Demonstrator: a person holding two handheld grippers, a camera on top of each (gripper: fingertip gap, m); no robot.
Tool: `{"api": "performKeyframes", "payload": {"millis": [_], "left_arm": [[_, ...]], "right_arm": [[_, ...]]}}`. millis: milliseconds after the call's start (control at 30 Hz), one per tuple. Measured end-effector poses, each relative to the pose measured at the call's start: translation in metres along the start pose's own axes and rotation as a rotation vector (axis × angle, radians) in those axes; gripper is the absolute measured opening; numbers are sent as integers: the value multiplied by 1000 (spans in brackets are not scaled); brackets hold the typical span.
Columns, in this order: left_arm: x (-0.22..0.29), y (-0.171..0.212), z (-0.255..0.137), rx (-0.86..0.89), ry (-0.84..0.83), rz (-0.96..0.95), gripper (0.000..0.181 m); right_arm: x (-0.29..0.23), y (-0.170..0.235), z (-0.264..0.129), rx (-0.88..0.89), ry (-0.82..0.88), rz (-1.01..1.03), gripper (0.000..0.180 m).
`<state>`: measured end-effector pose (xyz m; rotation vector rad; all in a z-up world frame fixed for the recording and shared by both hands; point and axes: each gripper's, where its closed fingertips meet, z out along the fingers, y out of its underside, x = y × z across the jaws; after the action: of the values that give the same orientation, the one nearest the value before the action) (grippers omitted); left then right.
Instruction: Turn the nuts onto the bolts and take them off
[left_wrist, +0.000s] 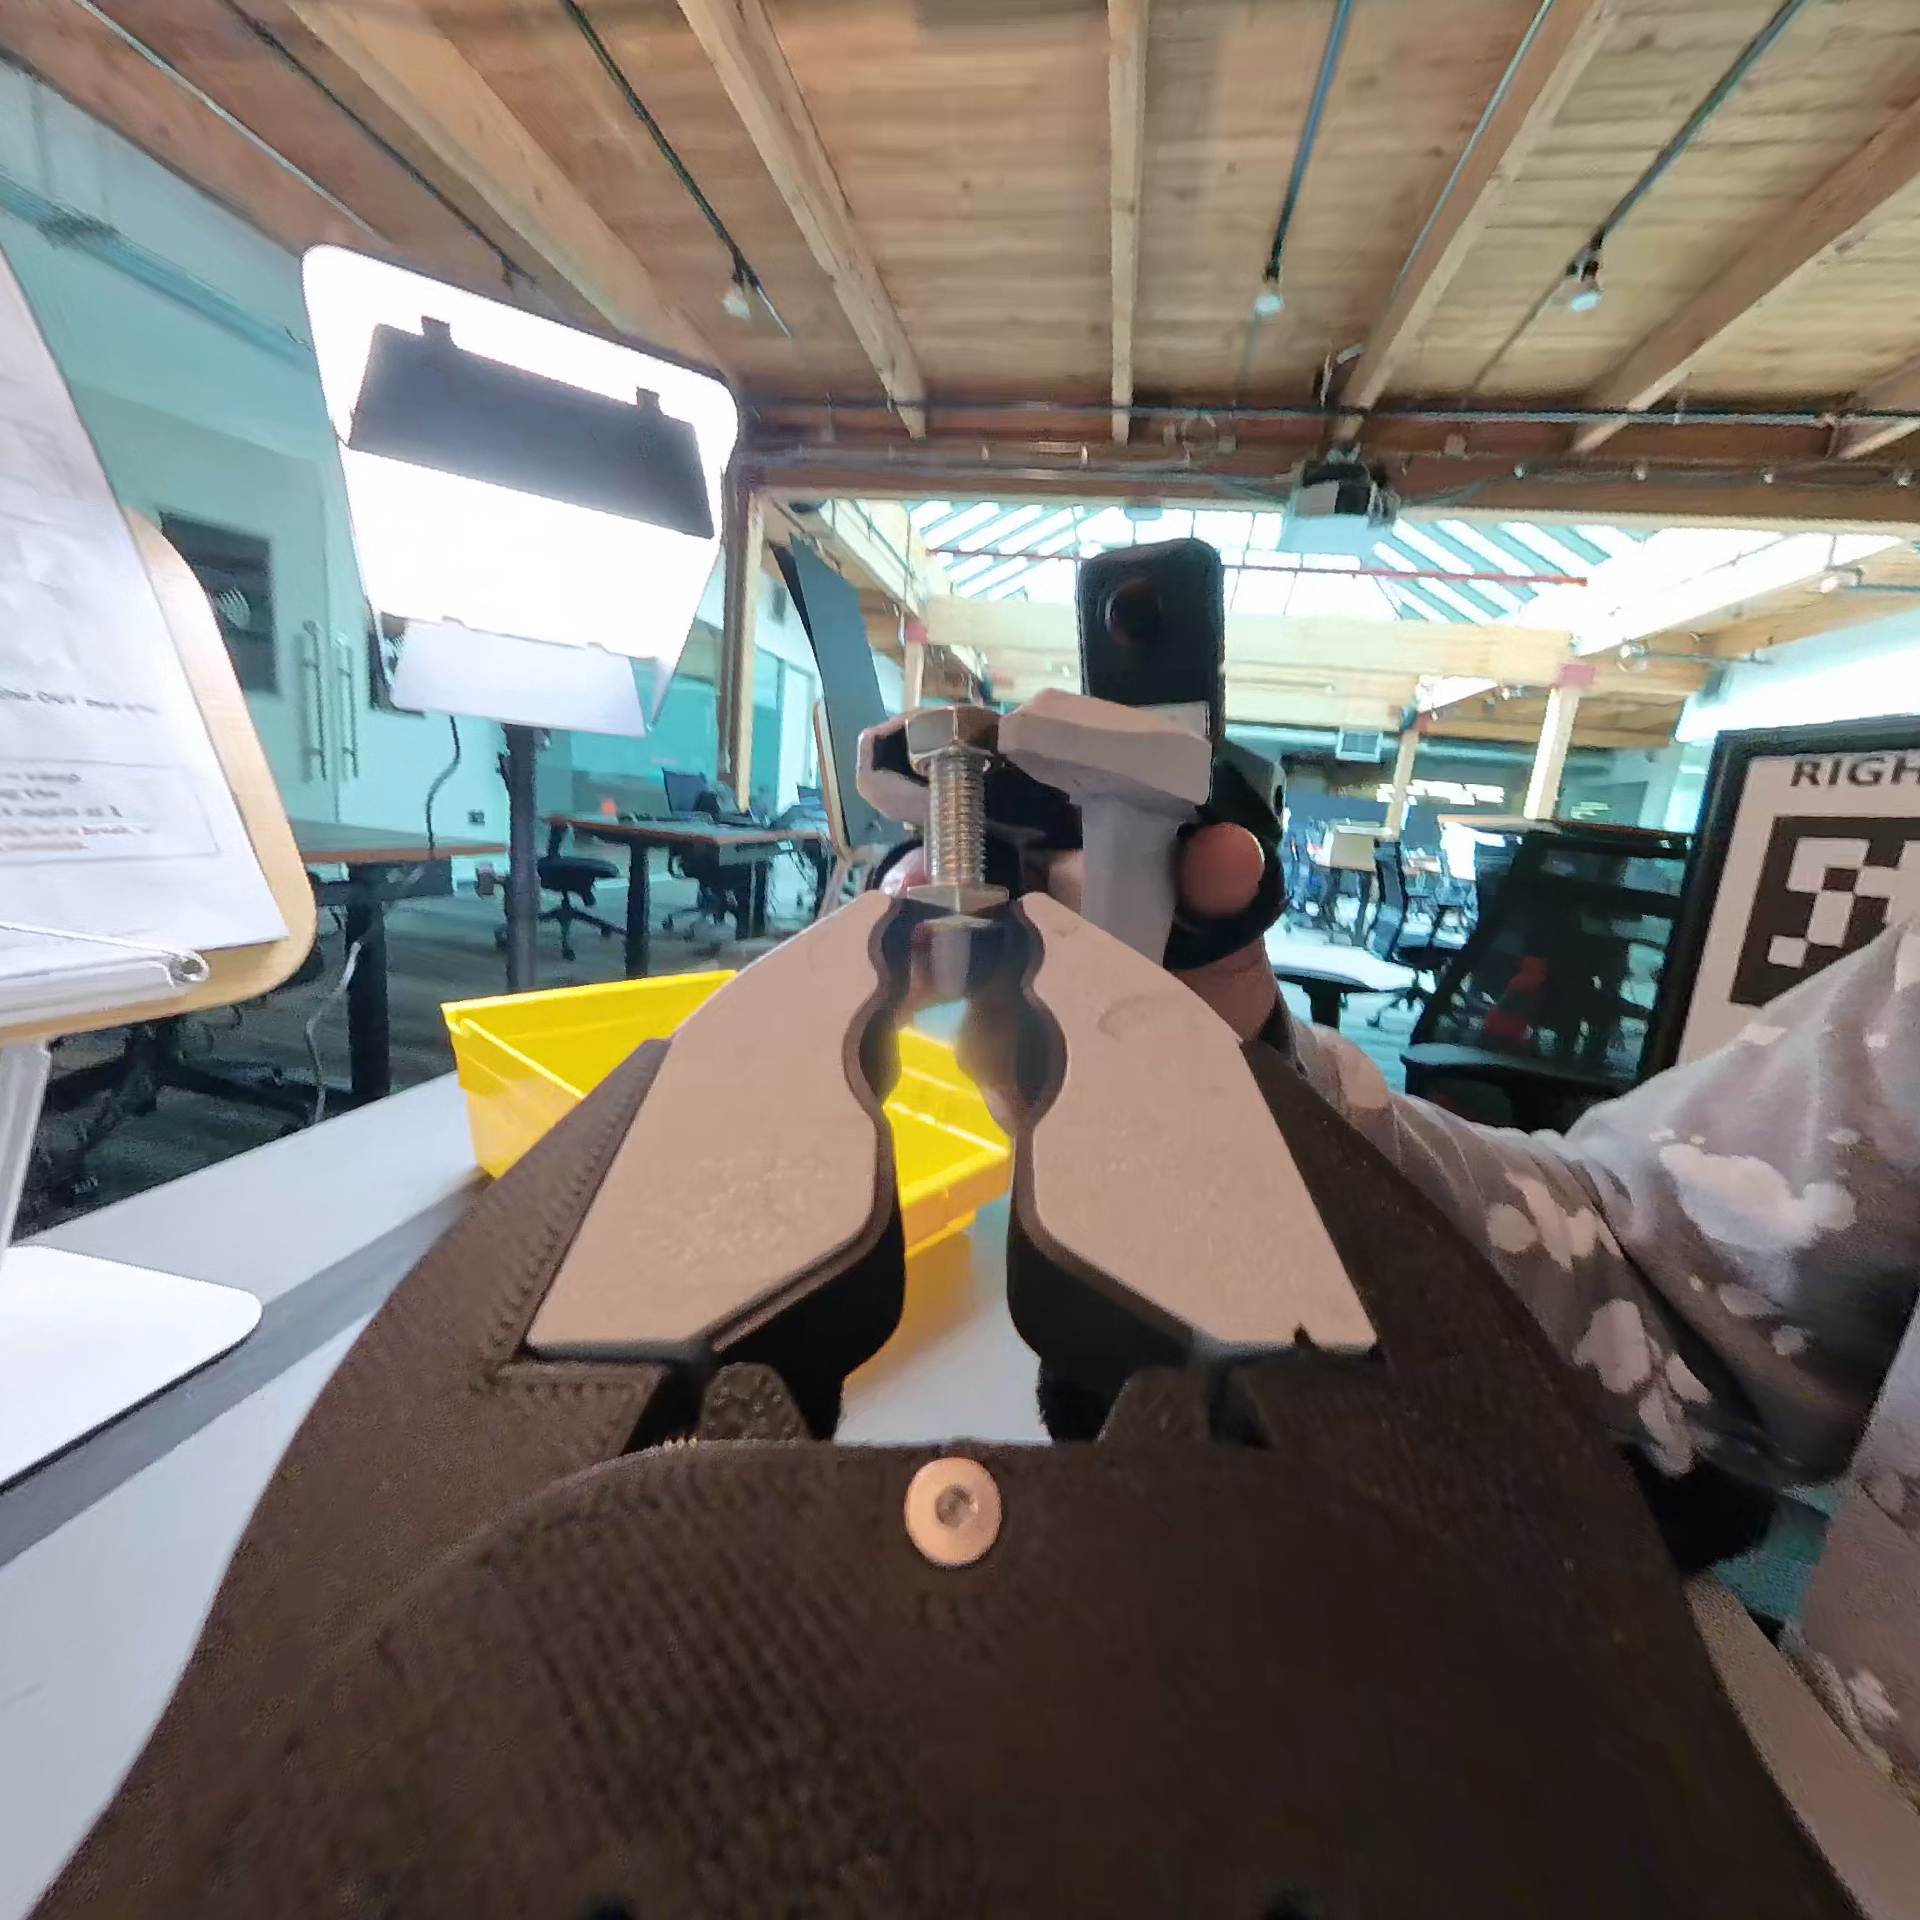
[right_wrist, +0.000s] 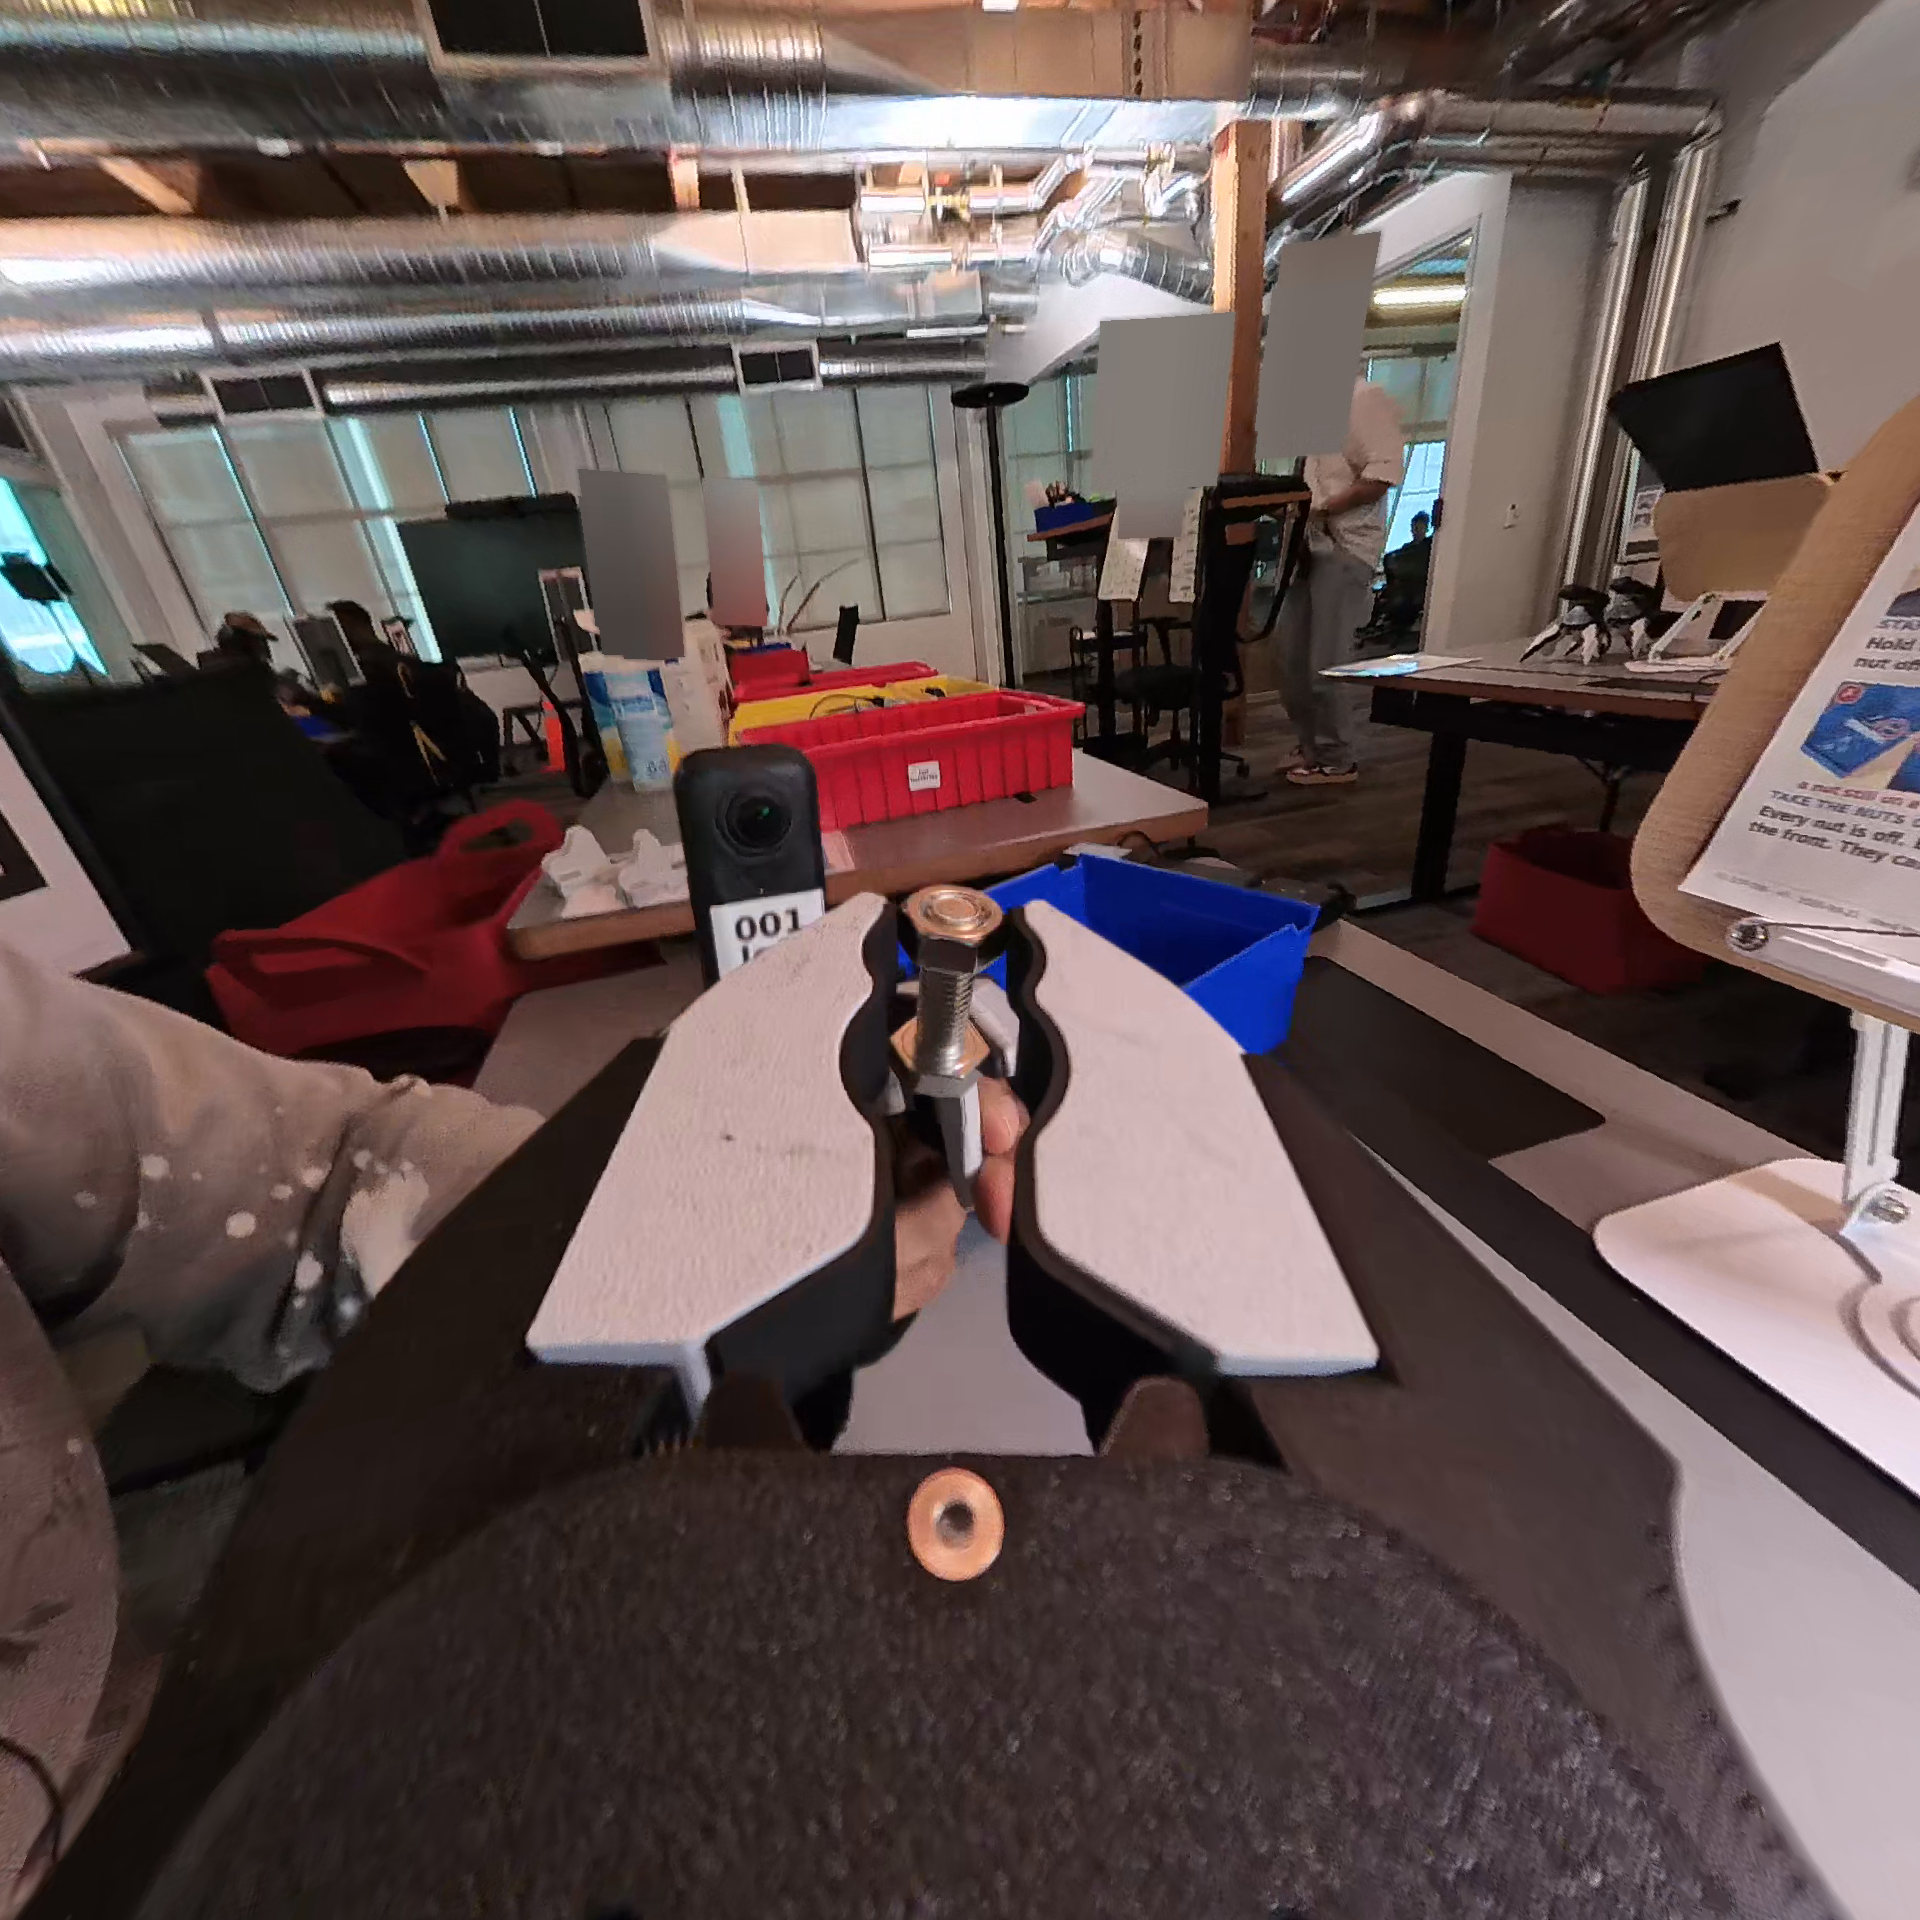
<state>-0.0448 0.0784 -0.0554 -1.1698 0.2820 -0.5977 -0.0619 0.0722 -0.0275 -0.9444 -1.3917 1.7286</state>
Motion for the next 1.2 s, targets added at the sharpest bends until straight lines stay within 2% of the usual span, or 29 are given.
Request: {"api": "performKeyframes", "payload": {"millis": [200, 467, 967, 1067, 1133, 1167, 1200], "left_arm": [[4, 15, 7, -121, 45, -63, 18], [9, 16, 7, -178, 65, -62, 19], [10, 15, 6, -208, 68, -36, 19], [11, 7, 5, -161, 48, 21, 19], [13, 0, 4, -119, 51, 34, 19], [12, -3, 3, -107, 41, 46, 19], [12, -6, 1, -90, 41, 55, 19]], "right_arm": [[0, 9, -10, -123, -29, -85, 19], [-6, 15, -8, -155, -49, -115, 19], [-9, 12, -7, -119, -62, -108, 19], [-12, 5, -9, -70, -92, -92, 20], [-9, -1, -12, -27, -98, -71, 29], [-3, -4, -14, -9, -76, -57, 29], [7, -8, -17, 15, -30, -34, 20]]}}
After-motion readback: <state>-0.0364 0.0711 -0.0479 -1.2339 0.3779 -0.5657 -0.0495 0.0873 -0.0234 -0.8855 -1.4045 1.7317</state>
